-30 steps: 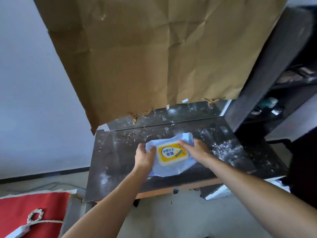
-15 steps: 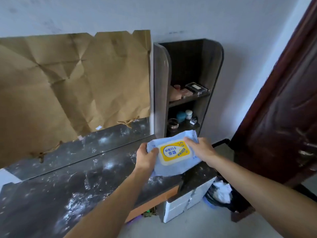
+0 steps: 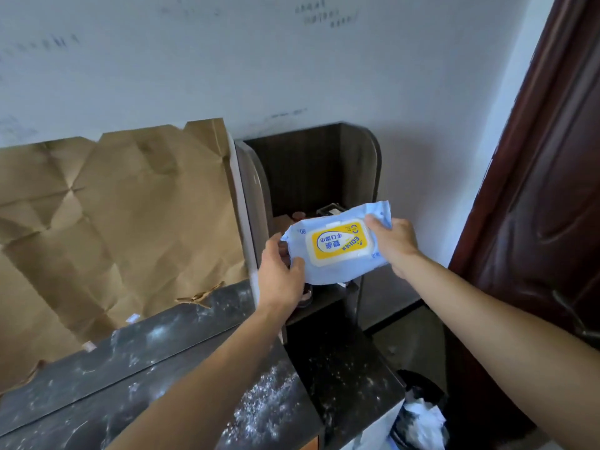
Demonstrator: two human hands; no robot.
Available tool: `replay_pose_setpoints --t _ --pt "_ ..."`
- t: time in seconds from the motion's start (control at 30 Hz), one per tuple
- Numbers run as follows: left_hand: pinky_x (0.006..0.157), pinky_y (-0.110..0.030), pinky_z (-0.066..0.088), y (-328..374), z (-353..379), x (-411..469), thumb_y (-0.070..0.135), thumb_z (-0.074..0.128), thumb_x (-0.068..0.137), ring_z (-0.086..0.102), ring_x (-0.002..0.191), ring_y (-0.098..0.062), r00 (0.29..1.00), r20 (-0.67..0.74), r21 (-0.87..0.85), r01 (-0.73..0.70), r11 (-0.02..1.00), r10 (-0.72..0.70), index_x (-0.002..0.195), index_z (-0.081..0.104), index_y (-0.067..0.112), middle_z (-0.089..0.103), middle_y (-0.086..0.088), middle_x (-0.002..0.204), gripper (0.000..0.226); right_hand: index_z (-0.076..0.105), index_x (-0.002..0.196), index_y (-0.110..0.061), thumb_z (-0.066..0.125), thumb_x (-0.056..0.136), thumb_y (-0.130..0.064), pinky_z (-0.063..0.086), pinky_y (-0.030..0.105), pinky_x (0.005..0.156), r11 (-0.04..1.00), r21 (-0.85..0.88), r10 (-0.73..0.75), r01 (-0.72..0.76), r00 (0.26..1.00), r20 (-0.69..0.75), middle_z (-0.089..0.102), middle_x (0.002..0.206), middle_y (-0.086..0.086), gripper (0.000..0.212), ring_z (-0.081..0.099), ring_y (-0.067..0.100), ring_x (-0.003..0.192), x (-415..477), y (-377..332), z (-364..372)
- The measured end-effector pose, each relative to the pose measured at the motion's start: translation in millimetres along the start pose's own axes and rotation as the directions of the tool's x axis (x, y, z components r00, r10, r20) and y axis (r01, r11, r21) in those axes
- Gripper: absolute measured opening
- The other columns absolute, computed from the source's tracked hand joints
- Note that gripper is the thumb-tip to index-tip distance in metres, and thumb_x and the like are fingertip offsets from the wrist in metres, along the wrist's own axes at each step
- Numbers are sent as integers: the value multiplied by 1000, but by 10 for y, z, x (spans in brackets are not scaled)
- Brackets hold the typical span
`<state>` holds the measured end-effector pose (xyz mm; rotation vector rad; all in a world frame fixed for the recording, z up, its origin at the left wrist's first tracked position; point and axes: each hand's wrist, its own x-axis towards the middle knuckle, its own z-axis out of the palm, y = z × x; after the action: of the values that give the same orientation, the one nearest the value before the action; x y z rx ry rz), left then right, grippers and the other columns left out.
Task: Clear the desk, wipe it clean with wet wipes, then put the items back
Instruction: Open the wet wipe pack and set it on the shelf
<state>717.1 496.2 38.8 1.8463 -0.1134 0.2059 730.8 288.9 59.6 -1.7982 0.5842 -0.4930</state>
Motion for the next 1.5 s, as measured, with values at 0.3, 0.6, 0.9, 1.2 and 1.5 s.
replay_pose_setpoints --t 0.3,0.6,0.9,1.2,1.5 --pt "89 -39 49 -137 369 608 17 43 84 47 110 -30 867 69 477 -463 747 493 115 58 7 50 -13 127 36 59 86 -8 59 87 -44 43 31 66 994 72 81 -79 996 -38 56 76 2 36 57 24 77 852 -275 545" --pt "91 -52 51 71 650 1123 56 55 75 62 104 -31 961 -25 -187 266 946 -275 135 37 26 63 -3 114 70 55 98 -14 62 89 -30 49 36 76 909 337 224 -245 969 101 60 89 2 20 59 23 85 944 -33 611" --pt "62 -47 58 259 753 1281 11 67 85 68 80 -26 873 -103 -509 365 780 -476 115 49 27 65 -3 101 38 66 90 -15 65 82 -40 49 34 71 939 123 118 -322 636 763 71 81 8 26 68 21 72 1085 -91 100" --pt "64 -31 54 467 608 1483 8 60 90 65 78 -22 956 -80 -105 273 956 -282 129 52 14 64 -15 108 41 67 105 -10 68 83 -26 50 29 65 877 124 246 -463 656 713 72 90 8 27 65 22 76 1334 -263 507" --pt "82 -33 41 351 584 1178 26 48 97 55 102 -30 980 -76 656 -91 749 186 116 60 6 55 -13 115 30 59 104 -5 65 88 -19 51 28 50 822 265 309 -505 784 538 67 92 13 22 64 25 69 1044 -297 838"
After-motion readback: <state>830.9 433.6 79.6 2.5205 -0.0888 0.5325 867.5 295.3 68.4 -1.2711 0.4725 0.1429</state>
